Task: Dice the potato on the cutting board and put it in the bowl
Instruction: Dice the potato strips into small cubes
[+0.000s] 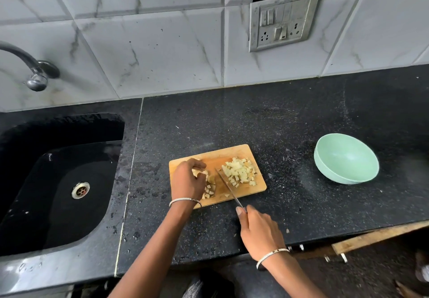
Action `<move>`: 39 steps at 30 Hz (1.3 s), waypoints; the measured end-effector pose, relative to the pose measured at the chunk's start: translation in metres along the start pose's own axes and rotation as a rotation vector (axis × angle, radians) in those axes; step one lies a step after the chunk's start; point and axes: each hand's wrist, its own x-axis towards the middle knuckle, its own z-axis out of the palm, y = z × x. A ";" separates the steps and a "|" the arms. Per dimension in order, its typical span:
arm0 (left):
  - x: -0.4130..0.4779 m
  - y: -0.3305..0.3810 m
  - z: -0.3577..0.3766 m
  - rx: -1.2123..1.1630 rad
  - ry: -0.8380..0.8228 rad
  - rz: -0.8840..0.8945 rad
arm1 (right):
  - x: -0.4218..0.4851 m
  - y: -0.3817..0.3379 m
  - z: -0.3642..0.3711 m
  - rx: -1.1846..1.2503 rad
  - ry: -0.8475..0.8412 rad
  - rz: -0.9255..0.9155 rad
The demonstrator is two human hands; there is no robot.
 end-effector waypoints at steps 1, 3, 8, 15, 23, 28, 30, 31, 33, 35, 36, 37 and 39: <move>0.001 -0.001 -0.003 0.022 -0.019 -0.010 | 0.001 -0.002 0.004 -0.008 -0.017 0.001; 0.003 -0.001 -0.005 0.111 -0.092 -0.010 | 0.002 -0.005 0.007 -0.016 -0.023 0.033; 0.004 -0.004 0.005 0.314 -0.204 0.115 | 0.010 0.000 -0.004 0.007 0.026 0.092; 0.003 -0.002 0.015 0.391 -0.173 0.213 | 0.006 -0.003 0.002 0.085 0.017 0.038; 0.008 0.008 0.020 0.379 -0.193 0.233 | 0.014 0.003 0.004 0.133 0.028 0.035; 0.009 0.016 0.026 0.414 -0.223 0.283 | 0.013 0.006 0.003 0.181 -0.008 0.061; 0.011 0.016 0.028 0.414 -0.236 0.276 | 0.013 0.009 0.002 0.190 -0.001 0.067; 0.012 0.016 0.027 0.408 -0.243 0.262 | 0.013 0.010 0.002 0.192 0.007 0.066; 0.015 0.013 0.025 0.394 -0.260 0.235 | 0.012 0.011 0.002 0.191 0.016 0.060; 0.016 0.012 0.022 0.379 -0.258 0.222 | 0.011 0.011 0.001 0.184 0.020 0.057; 0.016 0.012 0.021 0.364 -0.254 0.214 | 0.011 0.010 0.001 0.184 0.018 0.058; 0.016 0.013 0.020 0.339 -0.255 0.201 | 0.011 0.010 0.002 0.184 0.014 0.061; 0.016 0.015 0.020 0.281 -0.282 0.174 | 0.011 0.008 0.002 0.177 0.000 0.066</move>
